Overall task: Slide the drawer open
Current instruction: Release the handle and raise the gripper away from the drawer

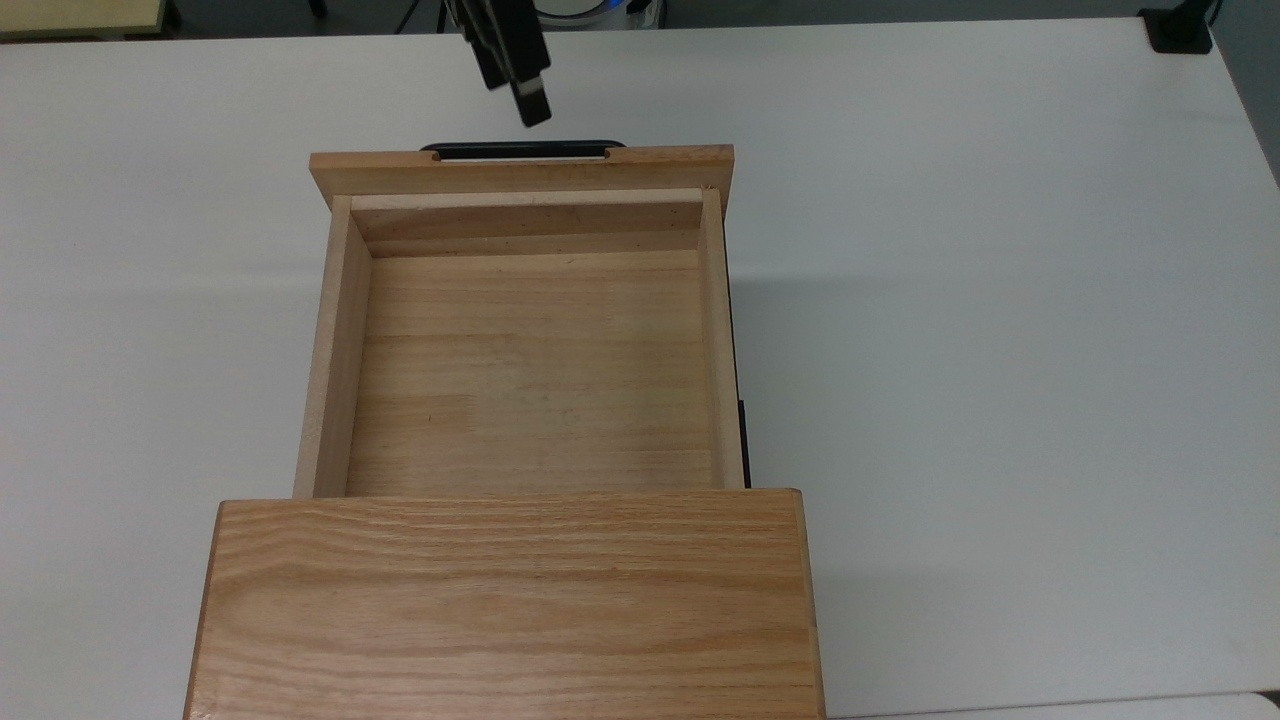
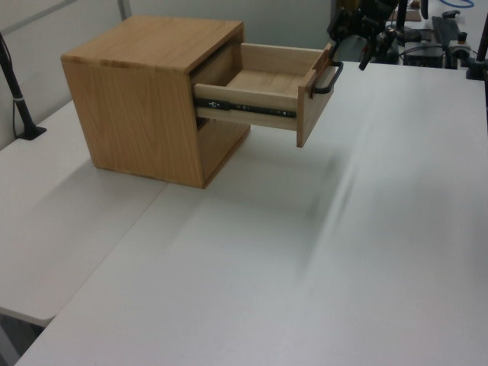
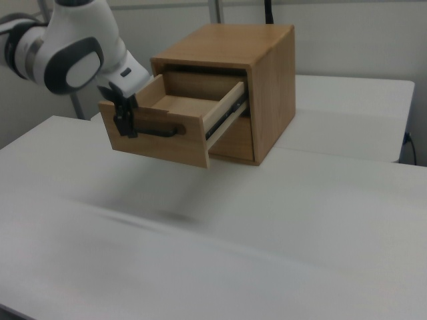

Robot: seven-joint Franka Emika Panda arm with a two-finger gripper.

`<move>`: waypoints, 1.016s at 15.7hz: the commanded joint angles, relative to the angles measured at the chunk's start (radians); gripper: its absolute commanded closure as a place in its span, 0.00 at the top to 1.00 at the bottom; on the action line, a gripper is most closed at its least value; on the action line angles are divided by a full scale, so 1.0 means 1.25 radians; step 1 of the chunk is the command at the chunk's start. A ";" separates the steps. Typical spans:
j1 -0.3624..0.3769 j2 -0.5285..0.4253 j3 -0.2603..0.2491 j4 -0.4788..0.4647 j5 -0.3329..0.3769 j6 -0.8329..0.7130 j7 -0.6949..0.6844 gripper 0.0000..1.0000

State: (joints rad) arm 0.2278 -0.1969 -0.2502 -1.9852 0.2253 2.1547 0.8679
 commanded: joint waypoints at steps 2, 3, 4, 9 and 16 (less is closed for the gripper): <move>0.012 0.014 -0.001 0.153 -0.058 -0.298 -0.302 1.00; 0.014 0.027 0.010 0.189 -0.115 -0.367 -0.379 1.00; 0.015 0.037 0.021 0.217 -0.158 -0.420 -0.449 1.00; 0.010 0.091 0.032 0.265 -0.229 -0.485 -0.672 1.00; -0.009 0.142 0.036 0.305 -0.227 -0.481 -0.693 1.00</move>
State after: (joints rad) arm 0.2294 -0.0461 -0.2083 -1.6599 -0.0480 1.5839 0.0330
